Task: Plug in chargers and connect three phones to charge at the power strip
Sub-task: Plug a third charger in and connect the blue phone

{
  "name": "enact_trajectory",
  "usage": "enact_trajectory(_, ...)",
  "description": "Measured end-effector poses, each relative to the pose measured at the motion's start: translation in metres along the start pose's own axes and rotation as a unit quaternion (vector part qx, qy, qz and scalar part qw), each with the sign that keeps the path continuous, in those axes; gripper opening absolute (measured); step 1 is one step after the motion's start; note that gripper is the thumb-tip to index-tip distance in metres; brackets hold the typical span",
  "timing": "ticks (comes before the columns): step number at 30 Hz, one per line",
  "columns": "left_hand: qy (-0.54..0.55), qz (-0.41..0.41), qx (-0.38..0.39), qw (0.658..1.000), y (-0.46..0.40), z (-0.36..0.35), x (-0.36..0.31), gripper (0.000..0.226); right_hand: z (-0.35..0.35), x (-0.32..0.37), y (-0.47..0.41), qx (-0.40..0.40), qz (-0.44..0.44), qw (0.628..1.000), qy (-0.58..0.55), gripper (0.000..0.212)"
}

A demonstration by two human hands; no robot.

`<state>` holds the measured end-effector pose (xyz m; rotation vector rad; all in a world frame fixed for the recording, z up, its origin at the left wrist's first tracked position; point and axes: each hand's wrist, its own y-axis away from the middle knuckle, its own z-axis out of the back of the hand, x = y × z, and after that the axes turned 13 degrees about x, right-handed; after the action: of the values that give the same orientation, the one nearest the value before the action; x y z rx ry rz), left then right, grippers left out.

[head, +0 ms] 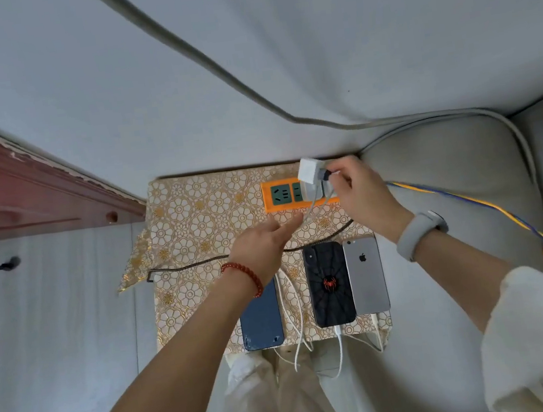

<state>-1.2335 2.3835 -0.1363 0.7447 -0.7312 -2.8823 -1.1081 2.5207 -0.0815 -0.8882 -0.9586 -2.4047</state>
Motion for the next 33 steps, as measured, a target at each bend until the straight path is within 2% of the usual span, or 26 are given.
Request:
enact_trajectory(3, 0.005, -0.004, 0.0, 1.0, 0.001, -0.005, -0.002, 0.056, -0.001, 0.009, -0.015, 0.024, 0.043, 0.983, 0.178, 0.023)
enact_trajectory(9, 0.03, 0.0, -0.007, 1.0, 0.005, -0.01, 0.002, 0.046, -0.02, 0.015, -0.049, 0.069, 0.051, 0.914, 0.397, 0.015)
enact_trajectory(19, 0.093, 0.013, -0.042, 0.995, 0.009, -0.015, 0.016, 0.04, -0.021, 0.007, -0.056, 0.069, 0.057, 0.92, 0.382, 0.019)
enact_trajectory(24, 0.088, 0.015, -0.043, 0.995, 0.009, -0.016, 0.019, 0.041, -0.023, 0.007, -0.057, 0.085, 0.052, 0.922, 0.373, 0.019)
enact_trajectory(28, 0.078, 0.017, -0.019, 0.997, 0.01, -0.017, 0.024, 0.048, -0.032, 0.006, -0.058, 0.088, 0.047, 0.903, 0.417, 0.018)
enact_trajectory(33, 0.076, 0.045, -0.02, 0.996, 0.009, -0.017, 0.028, 0.05, -0.042, 0.007, -0.059, 0.045, 0.05, 0.906, 0.418, 0.022)
